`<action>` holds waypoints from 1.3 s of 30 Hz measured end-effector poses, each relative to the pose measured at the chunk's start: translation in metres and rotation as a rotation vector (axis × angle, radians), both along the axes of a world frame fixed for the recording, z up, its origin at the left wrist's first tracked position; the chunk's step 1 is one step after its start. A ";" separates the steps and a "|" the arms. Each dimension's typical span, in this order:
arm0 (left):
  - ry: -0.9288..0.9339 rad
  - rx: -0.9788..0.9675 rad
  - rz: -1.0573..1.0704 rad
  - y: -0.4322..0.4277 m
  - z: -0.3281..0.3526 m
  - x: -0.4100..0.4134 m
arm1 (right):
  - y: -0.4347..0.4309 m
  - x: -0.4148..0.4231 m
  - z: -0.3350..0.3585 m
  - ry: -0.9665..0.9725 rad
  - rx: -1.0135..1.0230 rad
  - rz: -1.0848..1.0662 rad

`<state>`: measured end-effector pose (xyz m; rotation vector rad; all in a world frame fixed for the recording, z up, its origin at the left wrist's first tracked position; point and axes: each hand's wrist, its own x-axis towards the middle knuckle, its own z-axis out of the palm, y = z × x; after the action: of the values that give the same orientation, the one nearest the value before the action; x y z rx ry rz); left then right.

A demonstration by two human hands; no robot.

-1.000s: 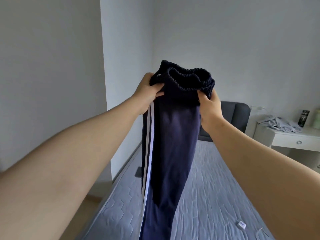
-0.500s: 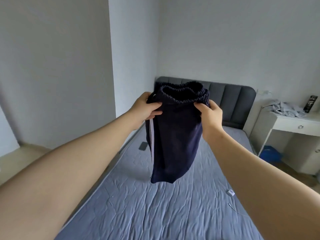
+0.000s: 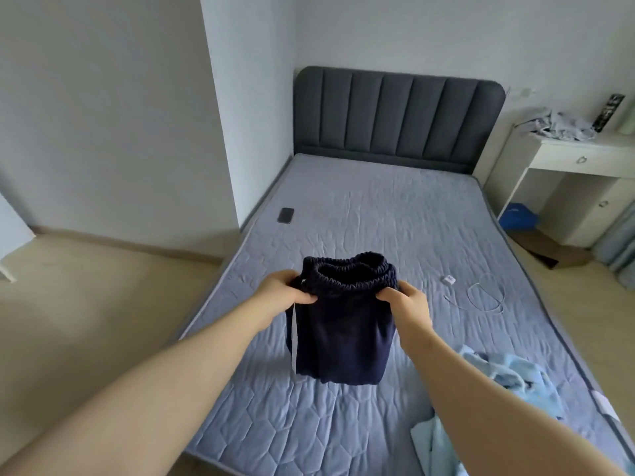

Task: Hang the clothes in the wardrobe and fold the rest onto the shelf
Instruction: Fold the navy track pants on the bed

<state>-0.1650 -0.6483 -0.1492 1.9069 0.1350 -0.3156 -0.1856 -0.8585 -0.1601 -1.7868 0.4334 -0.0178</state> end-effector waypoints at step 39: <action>0.558 0.262 0.280 -0.069 -0.327 0.202 | -0.045 0.198 -0.316 0.729 -0.037 0.082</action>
<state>0.0368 -0.7171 -0.4757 1.9770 0.8424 -0.6563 0.0128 -0.9031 -0.4764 -1.8075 0.8763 0.7038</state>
